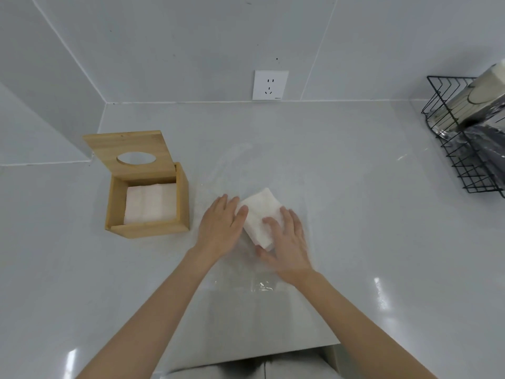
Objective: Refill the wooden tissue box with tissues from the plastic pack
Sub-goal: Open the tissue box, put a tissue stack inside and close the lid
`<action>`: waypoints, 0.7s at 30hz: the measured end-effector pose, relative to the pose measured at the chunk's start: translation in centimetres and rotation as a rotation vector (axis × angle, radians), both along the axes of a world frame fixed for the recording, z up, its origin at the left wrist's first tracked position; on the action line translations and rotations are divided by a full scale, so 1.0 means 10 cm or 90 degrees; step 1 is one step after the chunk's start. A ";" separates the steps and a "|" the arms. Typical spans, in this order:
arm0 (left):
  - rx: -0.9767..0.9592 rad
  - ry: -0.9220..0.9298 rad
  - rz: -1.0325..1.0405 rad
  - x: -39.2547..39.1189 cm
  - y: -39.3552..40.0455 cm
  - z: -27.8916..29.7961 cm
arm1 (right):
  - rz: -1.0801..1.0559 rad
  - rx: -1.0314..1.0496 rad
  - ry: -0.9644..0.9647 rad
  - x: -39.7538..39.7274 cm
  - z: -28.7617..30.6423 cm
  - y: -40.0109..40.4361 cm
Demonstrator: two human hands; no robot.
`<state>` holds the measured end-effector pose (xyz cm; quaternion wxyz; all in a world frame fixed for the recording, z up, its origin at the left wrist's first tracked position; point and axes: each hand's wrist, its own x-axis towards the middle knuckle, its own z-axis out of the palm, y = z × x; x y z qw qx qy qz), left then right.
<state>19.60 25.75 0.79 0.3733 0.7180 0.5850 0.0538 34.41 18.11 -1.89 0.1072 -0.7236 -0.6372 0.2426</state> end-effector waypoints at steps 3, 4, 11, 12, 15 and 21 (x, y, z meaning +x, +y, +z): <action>0.071 -0.006 -0.016 -0.02 -0.04 0.03 | -0.056 0.016 0.007 -0.14 0.06 0.17; 0.076 -0.001 -0.038 -0.03 -0.04 0.05 | -0.072 0.011 -0.003 -0.20 0.06 0.22; -0.043 0.020 -0.143 0.05 0.14 0.02 | 0.056 -0.026 -0.057 -0.25 -0.01 0.20; -0.061 0.040 -0.153 0.08 0.17 0.01 | 0.106 -0.041 -0.062 -0.22 0.00 0.14; -0.091 0.077 -0.160 0.16 0.22 -0.03 | 0.221 -0.048 -0.064 -0.11 0.07 -0.04; -0.129 0.059 -0.131 0.31 0.29 -0.05 | 0.346 -0.054 -0.023 0.01 0.18 -0.25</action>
